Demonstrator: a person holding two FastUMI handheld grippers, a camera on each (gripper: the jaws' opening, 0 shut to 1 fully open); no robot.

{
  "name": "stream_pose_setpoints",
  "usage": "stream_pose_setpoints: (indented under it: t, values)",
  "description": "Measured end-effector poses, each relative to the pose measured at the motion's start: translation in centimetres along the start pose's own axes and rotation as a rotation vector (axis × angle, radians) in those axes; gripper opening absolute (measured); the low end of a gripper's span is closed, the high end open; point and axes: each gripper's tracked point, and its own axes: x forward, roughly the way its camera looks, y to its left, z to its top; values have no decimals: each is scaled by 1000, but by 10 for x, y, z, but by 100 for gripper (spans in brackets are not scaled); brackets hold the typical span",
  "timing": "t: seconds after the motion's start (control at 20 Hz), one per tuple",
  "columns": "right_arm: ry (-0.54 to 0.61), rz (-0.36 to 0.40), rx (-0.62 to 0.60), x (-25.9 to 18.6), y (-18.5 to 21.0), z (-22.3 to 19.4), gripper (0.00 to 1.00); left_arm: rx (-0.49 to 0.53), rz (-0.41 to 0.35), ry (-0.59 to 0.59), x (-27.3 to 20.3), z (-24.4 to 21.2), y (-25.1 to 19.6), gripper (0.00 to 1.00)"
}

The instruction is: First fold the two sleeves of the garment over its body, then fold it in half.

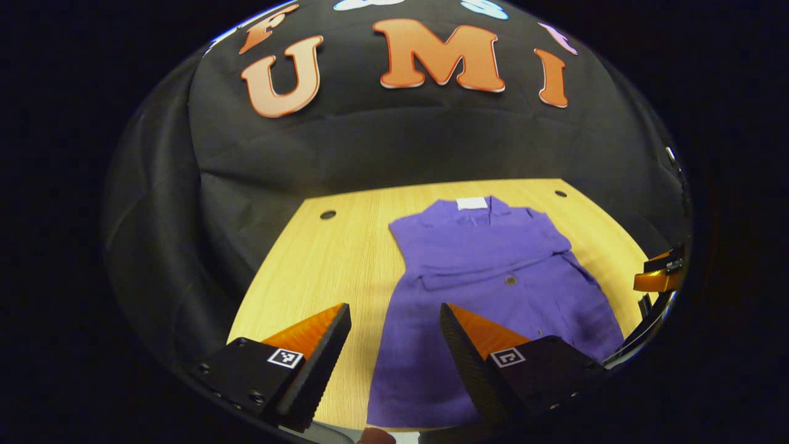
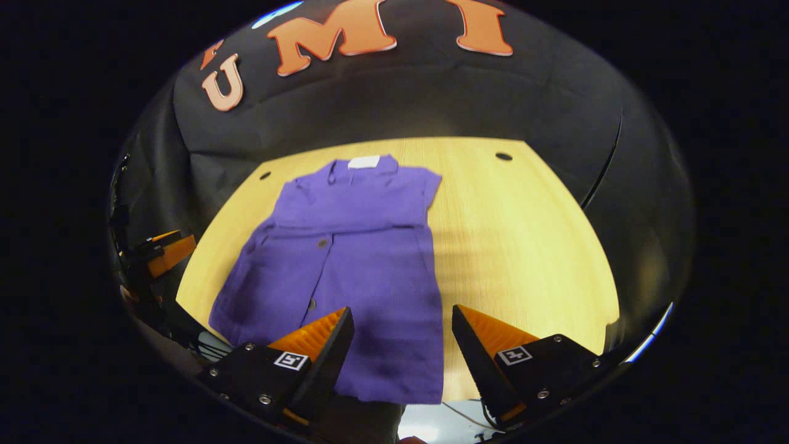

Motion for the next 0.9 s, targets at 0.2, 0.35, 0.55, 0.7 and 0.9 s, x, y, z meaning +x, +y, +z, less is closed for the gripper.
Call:
stream_pose_setpoints:
  t: [0.2,0.35,0.55,0.7,0.9]
  values:
    - [111,-10,24,9,-4,-42,95,8,-7,126,9,-40,6,94]
    - [173,-13,50,13,-8,-64,95,8,-15,219,11,-65,5,94]
    - [270,-21,84,17,-12,-95,95,-15,-27,349,11,-110,10,95]
    - [327,-12,90,18,-11,-113,96,-12,-9,468,10,-144,17,96]
    - [384,-30,87,19,-15,-132,96,-7,-41,564,11,-170,13,96]
